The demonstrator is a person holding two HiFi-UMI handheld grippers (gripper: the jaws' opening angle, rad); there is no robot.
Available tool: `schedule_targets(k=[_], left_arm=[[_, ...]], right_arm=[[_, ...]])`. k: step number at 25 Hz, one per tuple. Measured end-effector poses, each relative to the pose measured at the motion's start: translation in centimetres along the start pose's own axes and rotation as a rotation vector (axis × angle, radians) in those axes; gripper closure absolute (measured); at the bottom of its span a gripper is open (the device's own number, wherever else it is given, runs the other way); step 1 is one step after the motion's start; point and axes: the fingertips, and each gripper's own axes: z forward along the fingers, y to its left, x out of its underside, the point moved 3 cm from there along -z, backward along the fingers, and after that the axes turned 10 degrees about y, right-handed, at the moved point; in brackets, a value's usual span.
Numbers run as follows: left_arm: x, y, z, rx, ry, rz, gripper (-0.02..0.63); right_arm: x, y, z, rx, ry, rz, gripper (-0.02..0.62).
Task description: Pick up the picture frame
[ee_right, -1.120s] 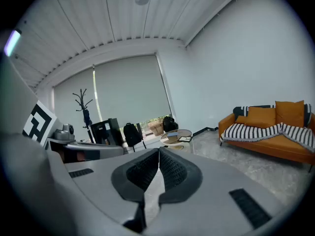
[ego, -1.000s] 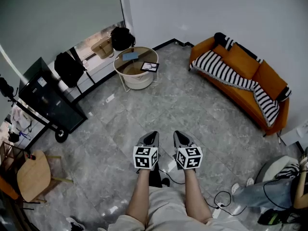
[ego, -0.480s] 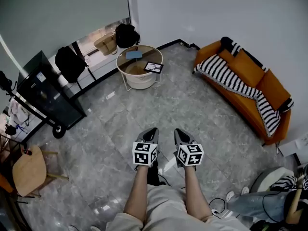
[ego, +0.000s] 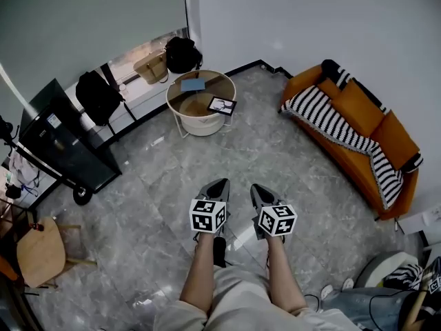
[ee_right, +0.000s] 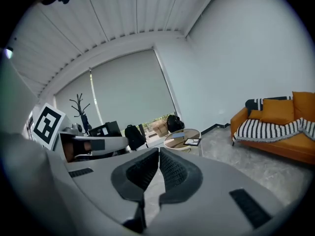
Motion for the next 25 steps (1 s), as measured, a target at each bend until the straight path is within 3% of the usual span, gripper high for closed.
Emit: schedule_targets(k=[4, 8, 25], left_arm=[[-3.0, 0.5, 3.4, 0.011, 0.02, 0.061, 0.584], [-5.8, 2.9, 5.9, 0.024, -0.018, 0.025, 0.584], [-12.8, 14.5, 17.3, 0.043, 0.034, 0.015, 0.584]], right_arm=[[-2.9, -2.8, 1.9, 0.017, -0.005, 0.046, 0.558], [-5.1, -4.3, 5.0, 0.017, 0.01, 0.033, 0.558], [-12.3, -9.5, 19.3, 0.022, 0.042, 0.086, 0.558]])
